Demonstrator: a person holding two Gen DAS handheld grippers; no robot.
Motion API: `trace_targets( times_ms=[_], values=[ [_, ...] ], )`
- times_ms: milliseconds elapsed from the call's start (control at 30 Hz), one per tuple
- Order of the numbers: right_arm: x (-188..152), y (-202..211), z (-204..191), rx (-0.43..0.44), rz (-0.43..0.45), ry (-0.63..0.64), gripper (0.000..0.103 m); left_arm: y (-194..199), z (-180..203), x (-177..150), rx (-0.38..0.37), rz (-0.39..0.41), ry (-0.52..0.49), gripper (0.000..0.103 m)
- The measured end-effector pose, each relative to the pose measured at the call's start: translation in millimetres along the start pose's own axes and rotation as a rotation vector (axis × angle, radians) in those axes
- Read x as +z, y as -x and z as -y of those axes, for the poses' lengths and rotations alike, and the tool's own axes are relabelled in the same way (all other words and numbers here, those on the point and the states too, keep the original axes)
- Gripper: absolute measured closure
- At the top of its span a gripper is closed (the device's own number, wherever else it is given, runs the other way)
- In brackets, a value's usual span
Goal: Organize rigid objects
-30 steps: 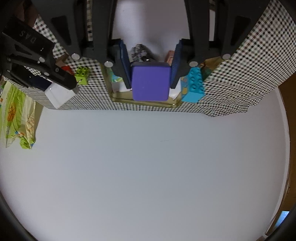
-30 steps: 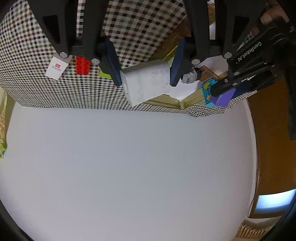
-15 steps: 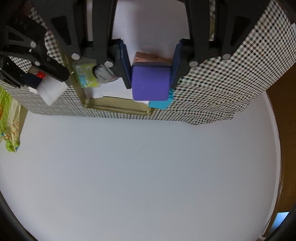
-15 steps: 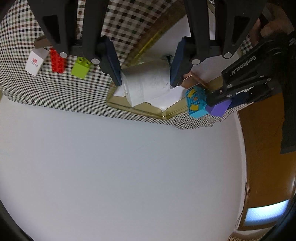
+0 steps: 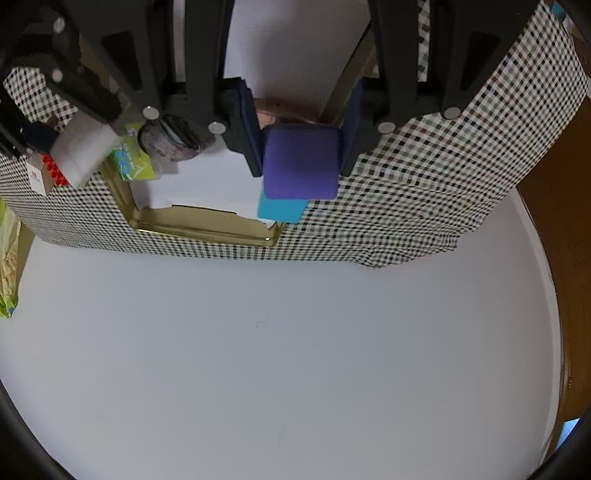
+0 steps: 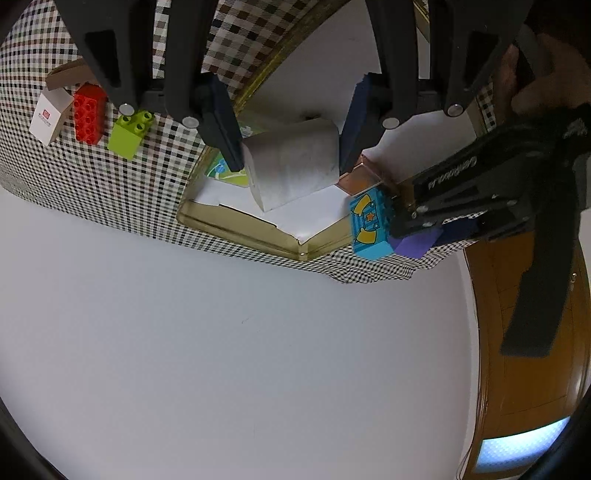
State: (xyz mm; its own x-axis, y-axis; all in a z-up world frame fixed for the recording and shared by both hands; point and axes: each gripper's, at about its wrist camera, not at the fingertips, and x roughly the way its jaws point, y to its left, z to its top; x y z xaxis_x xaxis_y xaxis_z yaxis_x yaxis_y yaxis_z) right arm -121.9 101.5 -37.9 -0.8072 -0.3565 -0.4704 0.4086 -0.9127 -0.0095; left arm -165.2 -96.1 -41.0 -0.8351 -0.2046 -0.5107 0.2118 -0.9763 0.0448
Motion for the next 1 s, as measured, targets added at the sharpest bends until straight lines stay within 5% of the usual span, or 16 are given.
trace_targets(
  times_ms=[100, 167, 267, 467, 600, 733, 867, 1000],
  values=[
    [0, -1, 1, 0.029, -0.007, -0.004, 0.046, -9, 4, 6, -0.01, -0.031, -0.033, 0.062],
    [1, 2, -6, 0.018, -0.002, 0.004, 0.03, -2, 2, 7, -0.016, -0.008, -0.027, 0.027],
    [0, 11, -10, 0.016, 0.043, 0.015, 0.022, 11, -3, 4, 0.012, 0.047, -0.012, 0.007],
    [-4, 24, 0, -0.029, 0.091, -0.023, 0.016, 32, -25, -6, 0.015, 0.104, 0.071, 0.0],
    [-4, 30, 13, -0.044, 0.099, -0.079, 0.015, 22, -36, -3, 0.05, 0.061, 0.11, 0.0],
    [-5, 34, 21, -0.048, 0.114, -0.117, 0.014, 12, -35, 3, 0.166, 0.031, 0.099, 0.0],
    [-7, 35, 21, -0.047, 0.125, -0.116, 0.014, 6, -36, 7, 0.201, 0.007, 0.126, 0.0],
    [-8, 39, 22, -0.047, 0.131, -0.122, 0.014, -16, -19, 14, 0.12, -0.097, 0.054, 0.0]
  ],
)
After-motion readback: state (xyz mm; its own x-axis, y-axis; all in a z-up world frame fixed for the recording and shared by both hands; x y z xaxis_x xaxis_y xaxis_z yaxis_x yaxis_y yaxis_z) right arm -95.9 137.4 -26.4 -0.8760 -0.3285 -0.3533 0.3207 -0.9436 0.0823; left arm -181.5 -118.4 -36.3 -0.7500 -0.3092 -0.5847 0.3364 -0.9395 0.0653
